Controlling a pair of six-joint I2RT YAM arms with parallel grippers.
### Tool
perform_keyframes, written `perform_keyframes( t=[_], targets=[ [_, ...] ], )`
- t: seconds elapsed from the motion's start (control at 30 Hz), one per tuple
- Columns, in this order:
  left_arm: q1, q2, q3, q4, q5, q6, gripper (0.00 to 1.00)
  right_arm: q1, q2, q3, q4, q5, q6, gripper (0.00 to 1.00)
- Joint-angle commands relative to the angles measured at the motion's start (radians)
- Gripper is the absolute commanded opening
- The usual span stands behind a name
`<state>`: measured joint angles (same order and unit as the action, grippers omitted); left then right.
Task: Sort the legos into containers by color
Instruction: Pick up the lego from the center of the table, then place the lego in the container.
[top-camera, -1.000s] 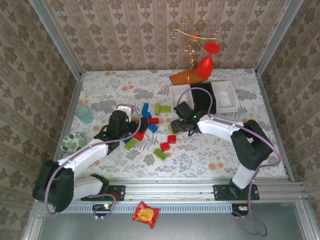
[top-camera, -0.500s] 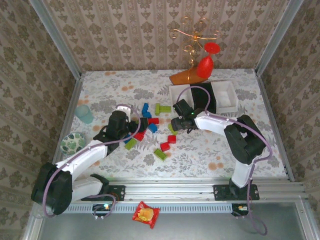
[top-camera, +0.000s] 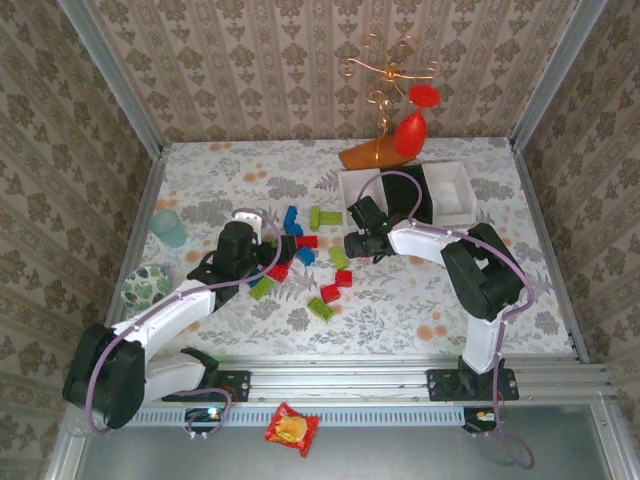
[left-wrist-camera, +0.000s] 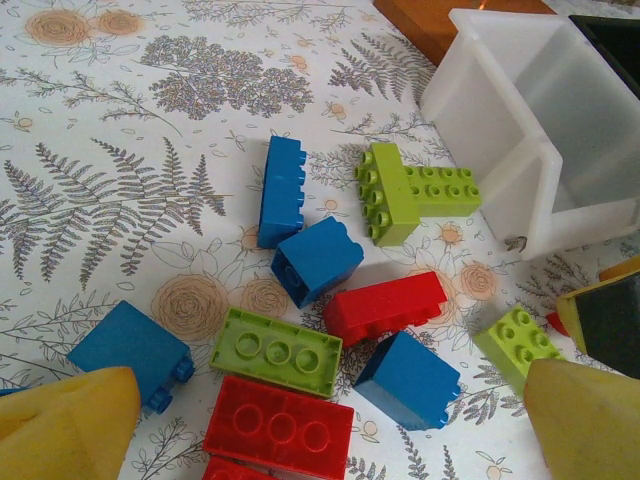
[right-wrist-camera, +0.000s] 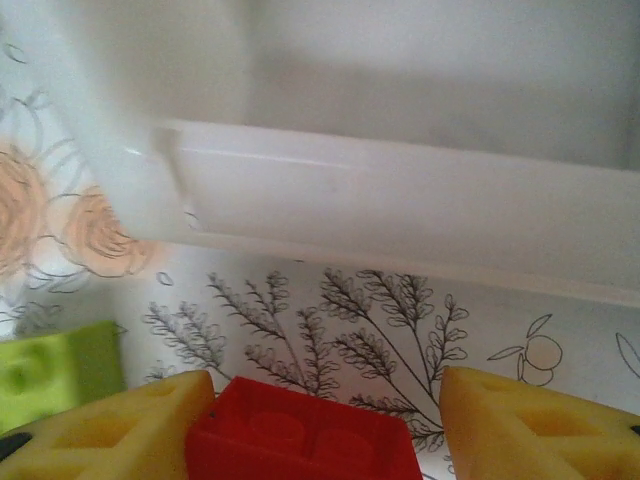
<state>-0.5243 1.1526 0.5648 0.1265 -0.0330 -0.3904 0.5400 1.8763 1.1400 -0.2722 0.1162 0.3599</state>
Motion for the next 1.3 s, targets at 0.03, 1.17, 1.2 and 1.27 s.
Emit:
perform_keyframes(
  t=[0.03, 1.17, 1.2, 1.27],
  targets=[
    [-0.011, 0.008, 0.014, 0.017, -0.019, -0.008, 1.0, -0.035, -0.027, -0.029, -0.021, -0.078, 0.042, 0.62],
    [-0.016, 0.031, 0.047, 0.01, -0.003, -0.005, 1.0, -0.102, 0.073, 0.325, 0.004, 0.058, -0.053, 0.41],
    [-0.017, 0.026, 0.046, 0.009, -0.005, -0.006, 1.0, -0.108, 0.107, 0.362, 0.004, 0.054, -0.052, 0.44],
    [-0.017, 0.018, 0.043, 0.006, -0.01, -0.006, 1.0, -0.115, 0.154, 0.425, -0.01, 0.054, -0.052, 0.49]
  ],
)
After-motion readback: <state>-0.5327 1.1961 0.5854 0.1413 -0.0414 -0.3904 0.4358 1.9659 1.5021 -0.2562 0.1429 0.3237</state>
